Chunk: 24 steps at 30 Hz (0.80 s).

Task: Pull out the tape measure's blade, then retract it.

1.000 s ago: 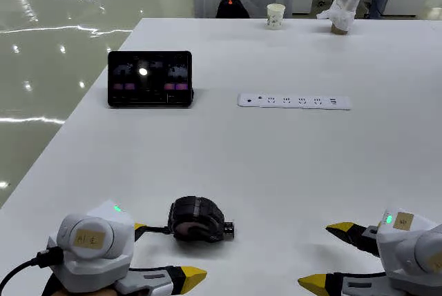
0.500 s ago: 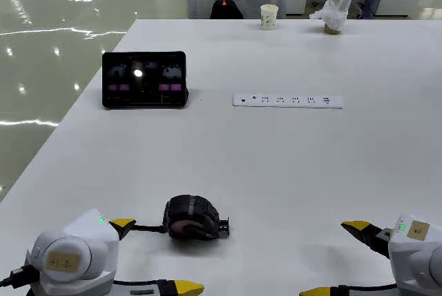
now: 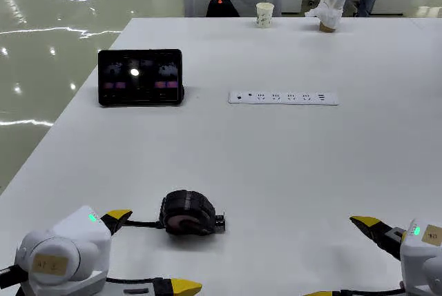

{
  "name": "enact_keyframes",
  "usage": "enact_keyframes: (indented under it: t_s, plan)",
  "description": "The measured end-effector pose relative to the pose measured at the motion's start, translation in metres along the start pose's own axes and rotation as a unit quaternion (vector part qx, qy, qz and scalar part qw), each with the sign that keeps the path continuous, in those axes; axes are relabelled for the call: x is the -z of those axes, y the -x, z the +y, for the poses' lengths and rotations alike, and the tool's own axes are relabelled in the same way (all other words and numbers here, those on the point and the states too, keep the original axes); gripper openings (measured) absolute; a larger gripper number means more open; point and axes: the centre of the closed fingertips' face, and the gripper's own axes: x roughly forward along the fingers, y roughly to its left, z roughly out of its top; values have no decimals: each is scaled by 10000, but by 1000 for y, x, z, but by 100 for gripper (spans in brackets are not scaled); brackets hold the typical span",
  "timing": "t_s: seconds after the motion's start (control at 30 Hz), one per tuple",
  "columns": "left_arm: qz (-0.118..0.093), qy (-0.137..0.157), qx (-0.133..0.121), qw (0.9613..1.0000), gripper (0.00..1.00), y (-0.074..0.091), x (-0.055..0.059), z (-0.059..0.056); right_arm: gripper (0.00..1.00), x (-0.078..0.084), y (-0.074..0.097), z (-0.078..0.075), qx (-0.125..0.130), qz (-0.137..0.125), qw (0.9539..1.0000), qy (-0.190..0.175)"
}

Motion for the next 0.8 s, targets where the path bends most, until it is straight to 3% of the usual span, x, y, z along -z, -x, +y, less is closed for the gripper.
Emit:
enact_keyframes:
  t_s: [0.3, 0.8]
  plan:
    - [-101, 55, -35, 9999, 99, 4, -1, 5, 99, -5, 0, 6, -47, -80, 10000, -3]
    - [-95, -14, 40, 9999, 99, 9, 2, -1, 99, -10, 5, 8, -11, -177, 9998, -68]
